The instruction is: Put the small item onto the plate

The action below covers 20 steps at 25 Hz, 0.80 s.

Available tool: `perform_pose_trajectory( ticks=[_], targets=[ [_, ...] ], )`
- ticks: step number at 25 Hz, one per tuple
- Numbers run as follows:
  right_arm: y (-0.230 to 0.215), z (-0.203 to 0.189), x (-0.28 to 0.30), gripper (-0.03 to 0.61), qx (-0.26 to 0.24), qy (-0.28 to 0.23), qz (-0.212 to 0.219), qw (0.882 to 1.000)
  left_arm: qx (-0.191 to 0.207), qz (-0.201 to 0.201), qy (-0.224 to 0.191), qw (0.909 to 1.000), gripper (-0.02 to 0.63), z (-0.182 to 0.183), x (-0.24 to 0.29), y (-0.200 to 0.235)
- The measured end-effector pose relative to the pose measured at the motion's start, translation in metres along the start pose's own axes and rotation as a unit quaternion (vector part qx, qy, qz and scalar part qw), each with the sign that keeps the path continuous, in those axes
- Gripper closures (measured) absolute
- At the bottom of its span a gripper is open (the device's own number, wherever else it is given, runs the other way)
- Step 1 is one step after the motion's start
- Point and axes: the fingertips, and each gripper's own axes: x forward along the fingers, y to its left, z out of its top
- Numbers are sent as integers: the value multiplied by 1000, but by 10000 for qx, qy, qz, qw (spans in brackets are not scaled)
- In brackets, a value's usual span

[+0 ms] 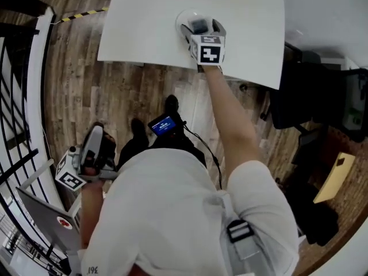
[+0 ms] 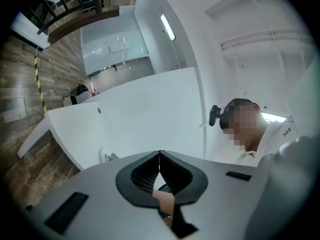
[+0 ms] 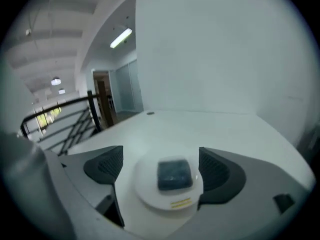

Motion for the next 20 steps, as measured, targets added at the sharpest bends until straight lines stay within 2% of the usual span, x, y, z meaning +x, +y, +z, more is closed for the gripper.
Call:
perform_pose_trajectory(
  ticks=[2,3,4,5,6,7,8,9,10,12,14,18,20],
  targets=[
    [22,10,-57,122,772,-484,504,9946,-18,-174,103,9998,607,1,13,2],
    [37,9,-91,123,1485,-618,865,9832,-32,-273,176,9995,607,2,20,4],
    [54,6,-126,123,2476,-676,1346,9571,-62,-372,254,9990,607,2,27,5],
    [74,3,-162,124,3664,-693,1939,9074,-105,-467,340,9983,607,2,34,7],
    [94,3,-197,131,4795,-739,2545,8365,-151,-557,440,9974,607,1,40,9],
    [109,7,-228,169,5598,-867,3040,7660,-200,-643,555,9962,607,-2,46,9],
    [120,10,-255,218,5998,-1042,3350,7191,-251,-736,681,9946,607,-5,53,8],
    [129,12,-278,254,6075,-1208,3494,7030,-302,-849,813,9926,607,-8,59,5],
    [136,15,-296,295,5943,-1350,3545,7092,-349,-988,946,9900,607,-10,66,1],
    [145,25,-322,373,5465,-1621,3555,7407,-391,-1284,1189,9838,607,-16,75,-9],
    [150,40,-341,577,5068,-1940,3478,7646,-429,-1497,1388,9780,607,-23,73,-20],
    [160,56,-368,578,4571,-2470,3053,7980,-584,-1664,1680,9699,607,-27,39,-26],
    [170,60,-373,578,4468,-2657,2794,8073,-645,-1701,1777,9671,607,-24,15,-25]
  ],
)
